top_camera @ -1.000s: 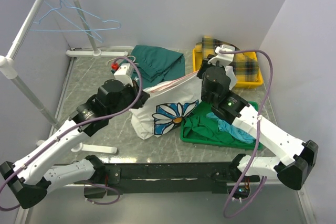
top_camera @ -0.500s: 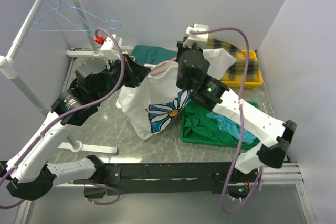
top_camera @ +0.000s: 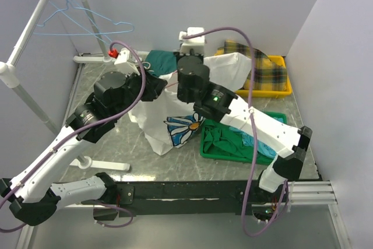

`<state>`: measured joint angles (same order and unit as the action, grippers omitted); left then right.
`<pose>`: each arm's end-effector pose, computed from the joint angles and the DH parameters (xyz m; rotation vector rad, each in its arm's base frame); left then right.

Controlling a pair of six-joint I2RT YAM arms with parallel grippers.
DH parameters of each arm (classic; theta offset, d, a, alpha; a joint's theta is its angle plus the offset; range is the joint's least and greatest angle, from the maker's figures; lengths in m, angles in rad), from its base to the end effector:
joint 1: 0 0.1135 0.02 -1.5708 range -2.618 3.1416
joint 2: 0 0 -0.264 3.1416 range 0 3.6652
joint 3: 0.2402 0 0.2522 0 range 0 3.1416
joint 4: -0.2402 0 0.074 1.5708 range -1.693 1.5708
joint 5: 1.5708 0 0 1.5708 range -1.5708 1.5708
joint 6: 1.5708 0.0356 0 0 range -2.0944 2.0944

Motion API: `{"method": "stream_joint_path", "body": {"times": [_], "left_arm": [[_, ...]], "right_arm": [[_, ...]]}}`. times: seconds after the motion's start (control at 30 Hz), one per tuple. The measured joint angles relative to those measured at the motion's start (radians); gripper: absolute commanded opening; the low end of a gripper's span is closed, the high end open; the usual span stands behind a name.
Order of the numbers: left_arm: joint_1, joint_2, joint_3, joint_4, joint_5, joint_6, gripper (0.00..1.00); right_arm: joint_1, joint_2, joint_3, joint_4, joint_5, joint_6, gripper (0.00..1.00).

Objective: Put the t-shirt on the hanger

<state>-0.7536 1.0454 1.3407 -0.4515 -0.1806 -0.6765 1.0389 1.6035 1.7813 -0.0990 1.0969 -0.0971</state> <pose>0.1591 -0.1405 0.4536 -0.0700 1.8085 -0.8880 0.2043 0.2848 0.4868 0.0248 1.5351 -0.0686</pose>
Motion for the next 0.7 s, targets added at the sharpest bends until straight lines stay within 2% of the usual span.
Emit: {"method": "stream_joint_path", "body": {"times": [0.07,0.1,0.13,0.17,0.33,0.43,0.7], "left_arm": [[0.000,0.001,-0.002,0.027,0.001,-0.004,0.40],[0.000,0.001,-0.002,0.065,0.008,-0.017,0.52],[0.000,0.001,-0.002,0.066,0.008,-0.017,0.67],[0.000,0.001,-0.002,0.077,0.013,-0.012,0.74],[0.007,-0.001,0.024,0.122,0.045,0.021,0.95],[0.004,-0.012,0.095,0.164,0.077,0.048,0.99],[0.004,-0.109,0.233,0.256,0.102,0.132,0.96]], "right_arm": [[0.020,0.019,0.009,-0.009,-0.010,0.008,0.00],[0.032,0.042,0.020,-0.030,-0.029,0.010,0.00],[0.032,0.043,0.020,-0.031,-0.030,0.010,0.00],[0.032,0.047,0.026,-0.037,-0.038,0.009,0.00],[0.023,0.052,0.179,-0.127,-0.100,-0.016,0.00],[0.023,0.052,0.296,-0.135,-0.142,-0.037,0.00],[0.024,0.049,0.499,-0.120,-0.257,-0.096,0.00]]}}
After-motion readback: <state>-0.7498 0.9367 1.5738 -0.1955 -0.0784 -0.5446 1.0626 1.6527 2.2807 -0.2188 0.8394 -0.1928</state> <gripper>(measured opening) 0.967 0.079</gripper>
